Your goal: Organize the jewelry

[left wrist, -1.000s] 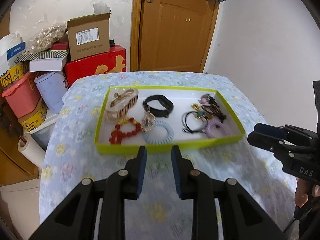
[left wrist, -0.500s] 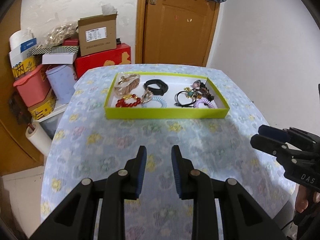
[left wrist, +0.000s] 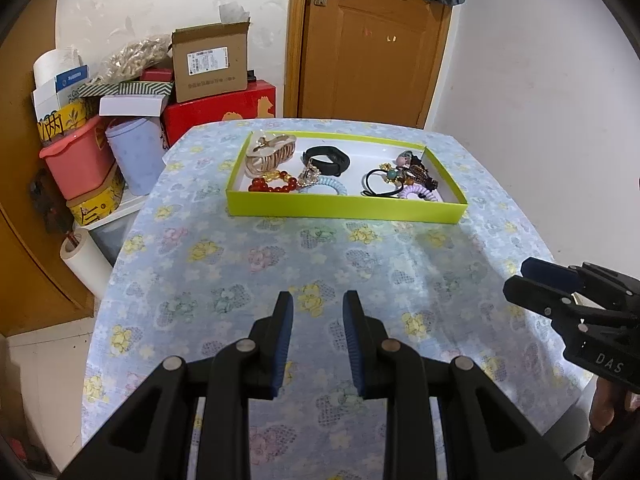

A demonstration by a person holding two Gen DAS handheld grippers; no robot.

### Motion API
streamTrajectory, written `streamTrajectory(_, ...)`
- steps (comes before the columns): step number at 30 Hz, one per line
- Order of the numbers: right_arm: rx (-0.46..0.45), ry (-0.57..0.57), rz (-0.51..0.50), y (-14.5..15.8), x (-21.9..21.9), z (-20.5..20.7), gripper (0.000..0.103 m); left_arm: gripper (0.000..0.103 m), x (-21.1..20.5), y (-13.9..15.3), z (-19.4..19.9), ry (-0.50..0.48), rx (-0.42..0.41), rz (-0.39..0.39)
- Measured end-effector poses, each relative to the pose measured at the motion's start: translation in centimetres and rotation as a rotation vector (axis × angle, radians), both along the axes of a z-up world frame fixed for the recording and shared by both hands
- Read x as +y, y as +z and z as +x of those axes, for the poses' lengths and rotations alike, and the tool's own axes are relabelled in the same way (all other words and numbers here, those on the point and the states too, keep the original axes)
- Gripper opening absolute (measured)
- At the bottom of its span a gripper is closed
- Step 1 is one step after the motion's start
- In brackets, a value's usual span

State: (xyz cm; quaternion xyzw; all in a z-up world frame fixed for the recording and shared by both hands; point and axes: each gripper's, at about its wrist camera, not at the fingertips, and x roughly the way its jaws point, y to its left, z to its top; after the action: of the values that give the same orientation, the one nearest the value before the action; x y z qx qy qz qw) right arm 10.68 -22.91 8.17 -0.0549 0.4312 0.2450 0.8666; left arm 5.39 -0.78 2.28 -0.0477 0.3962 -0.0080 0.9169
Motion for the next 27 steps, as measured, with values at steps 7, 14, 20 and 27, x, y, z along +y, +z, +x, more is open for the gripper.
streamTrajectory(7,0.008,0.001,0.000,-0.37,-0.01,0.12,0.041,0.027,-0.10,-0.01,0.01,0.001,-0.001,0.006)
streamTrajectory(14,0.016,0.002,-0.001,-0.49,-0.02,0.26,0.041,0.027,-0.14,0.04,0.03,0.009,-0.001,0.025)
streamTrajectory(20,0.016,0.002,-0.001,-0.50,0.03,0.23,0.041,0.027,-0.06,0.01,-0.02,0.012,-0.001,0.024)
streamTrajectory(27,0.015,0.002,-0.002,-0.48,0.03,0.22,0.041,0.027,-0.02,0.00,-0.09,0.019,-0.002,0.031)
